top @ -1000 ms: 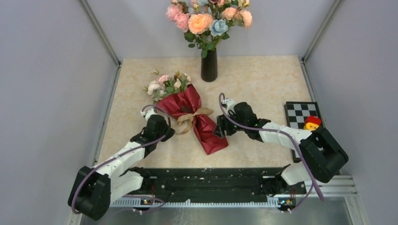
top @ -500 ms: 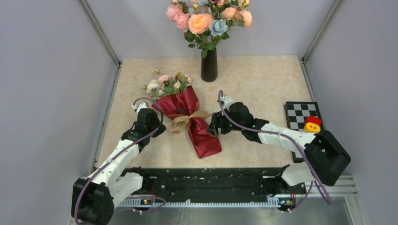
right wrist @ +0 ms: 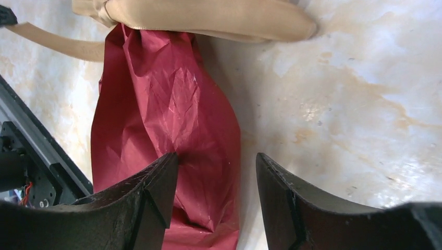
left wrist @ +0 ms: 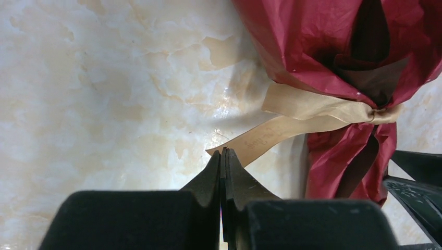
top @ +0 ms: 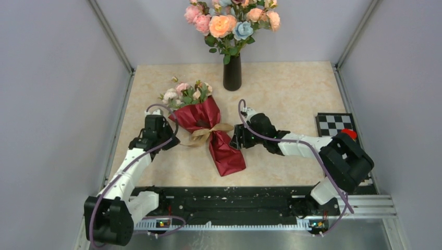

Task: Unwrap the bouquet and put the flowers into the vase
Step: Untie the ribbon from the wrapping paper.

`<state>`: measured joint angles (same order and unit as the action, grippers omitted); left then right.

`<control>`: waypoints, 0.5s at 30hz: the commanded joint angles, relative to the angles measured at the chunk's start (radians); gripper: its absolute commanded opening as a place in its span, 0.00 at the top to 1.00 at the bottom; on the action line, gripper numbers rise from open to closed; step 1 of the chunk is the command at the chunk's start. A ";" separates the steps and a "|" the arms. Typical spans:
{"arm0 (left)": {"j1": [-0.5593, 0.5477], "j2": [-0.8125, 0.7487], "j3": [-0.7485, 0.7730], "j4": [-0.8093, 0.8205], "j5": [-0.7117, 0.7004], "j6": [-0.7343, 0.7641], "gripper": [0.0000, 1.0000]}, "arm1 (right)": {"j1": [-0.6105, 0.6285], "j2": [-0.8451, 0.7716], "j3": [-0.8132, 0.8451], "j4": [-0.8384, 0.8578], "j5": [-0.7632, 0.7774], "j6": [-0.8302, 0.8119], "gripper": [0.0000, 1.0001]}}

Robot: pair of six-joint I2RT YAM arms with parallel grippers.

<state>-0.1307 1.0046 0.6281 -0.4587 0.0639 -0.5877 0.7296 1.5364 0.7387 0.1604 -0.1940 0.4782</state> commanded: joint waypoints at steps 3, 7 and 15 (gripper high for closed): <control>0.048 0.029 0.112 -0.080 0.078 0.128 1.00 | 0.076 0.042 0.036 0.113 -0.035 0.034 0.44; 0.063 0.043 0.152 -0.122 0.079 0.197 1.00 | 0.119 0.067 0.042 0.154 -0.051 0.058 0.47; 0.065 0.016 0.162 -0.134 -0.042 0.271 1.00 | 0.158 0.033 0.078 0.092 -0.003 0.031 0.47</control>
<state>-0.0723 1.0496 0.7666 -0.5804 0.1001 -0.3855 0.8761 1.6119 0.7605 0.2516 -0.2329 0.5274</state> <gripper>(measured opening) 0.007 0.527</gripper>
